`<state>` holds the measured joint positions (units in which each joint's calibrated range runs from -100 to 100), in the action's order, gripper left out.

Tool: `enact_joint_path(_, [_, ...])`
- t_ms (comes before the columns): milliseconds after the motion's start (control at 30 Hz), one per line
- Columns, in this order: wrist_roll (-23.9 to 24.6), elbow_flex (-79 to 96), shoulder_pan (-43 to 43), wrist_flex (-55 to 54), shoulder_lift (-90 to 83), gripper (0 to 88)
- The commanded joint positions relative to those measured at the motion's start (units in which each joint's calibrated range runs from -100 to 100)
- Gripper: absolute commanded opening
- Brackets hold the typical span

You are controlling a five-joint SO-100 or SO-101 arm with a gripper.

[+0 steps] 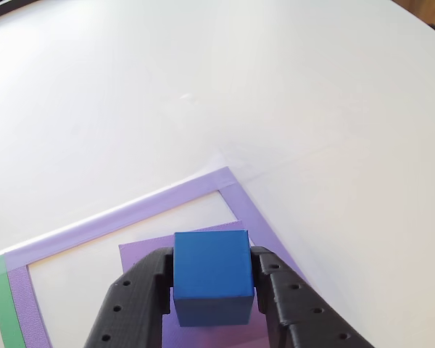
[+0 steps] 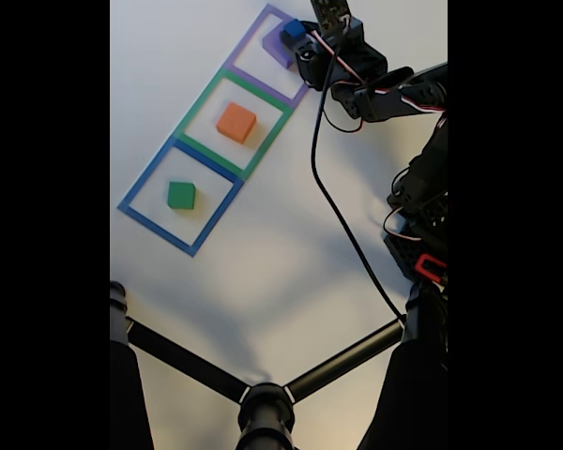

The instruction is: Tower of hanoi

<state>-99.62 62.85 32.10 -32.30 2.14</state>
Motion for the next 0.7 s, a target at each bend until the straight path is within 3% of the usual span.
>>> enact_joint_path(0, [-0.4,-5.0,-0.3,-2.3,1.8,0.0])
enact_joint_path(667, [-0.4,-4.3,-1.5,-3.3,2.3,0.0])
